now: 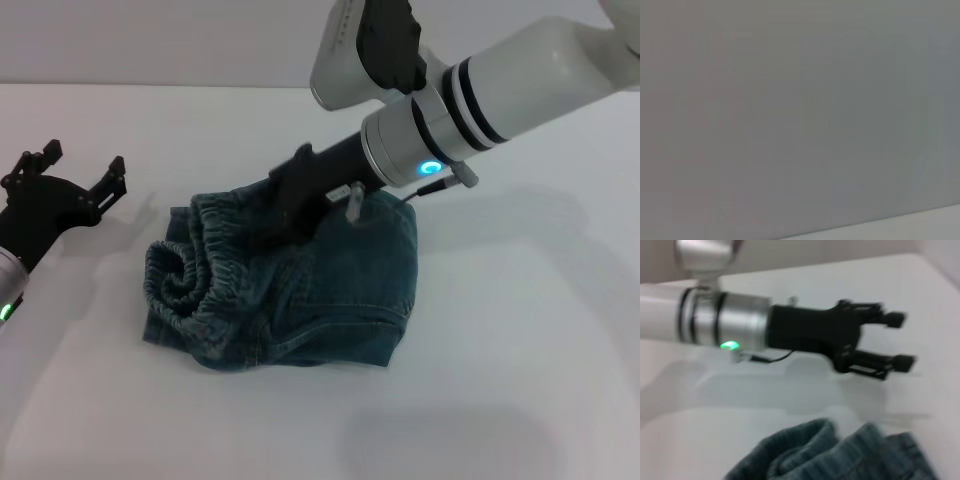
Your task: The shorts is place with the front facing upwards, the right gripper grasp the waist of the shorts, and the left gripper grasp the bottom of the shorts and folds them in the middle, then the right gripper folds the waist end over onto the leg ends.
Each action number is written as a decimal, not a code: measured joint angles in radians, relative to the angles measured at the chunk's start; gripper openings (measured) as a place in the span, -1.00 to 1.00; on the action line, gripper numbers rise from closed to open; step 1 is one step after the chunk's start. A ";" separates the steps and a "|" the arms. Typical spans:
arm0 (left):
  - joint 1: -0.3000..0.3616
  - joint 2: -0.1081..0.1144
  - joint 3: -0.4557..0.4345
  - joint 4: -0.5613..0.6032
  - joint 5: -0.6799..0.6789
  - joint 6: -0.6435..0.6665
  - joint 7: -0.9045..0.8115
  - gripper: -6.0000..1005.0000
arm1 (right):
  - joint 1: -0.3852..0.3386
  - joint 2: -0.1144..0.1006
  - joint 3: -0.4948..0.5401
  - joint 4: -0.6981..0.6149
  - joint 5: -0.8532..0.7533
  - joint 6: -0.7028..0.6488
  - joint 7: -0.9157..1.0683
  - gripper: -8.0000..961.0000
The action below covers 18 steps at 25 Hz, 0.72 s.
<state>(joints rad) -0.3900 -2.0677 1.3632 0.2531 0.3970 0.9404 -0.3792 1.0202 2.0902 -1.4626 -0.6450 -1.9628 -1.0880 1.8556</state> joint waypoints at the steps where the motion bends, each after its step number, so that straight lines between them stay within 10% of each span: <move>1: 0.001 0.000 -0.009 -0.001 0.000 0.000 0.000 0.67 | -0.005 0.001 -0.011 0.003 0.020 0.036 -0.005 0.07; 7: 0.007 0.000 -0.067 -0.003 -0.001 0.007 0.000 0.67 | -0.060 -0.002 -0.043 -0.002 0.230 0.163 -0.112 0.07; 18: 0.002 0.005 -0.117 0.009 -0.001 0.021 0.000 0.67 | -0.126 -0.021 0.003 -0.192 0.230 -0.238 -0.010 0.08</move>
<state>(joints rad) -0.3884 -2.0624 1.2461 0.2616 0.3956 0.9610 -0.3788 0.8941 2.0696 -1.4594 -0.8366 -1.7326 -1.3256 1.8451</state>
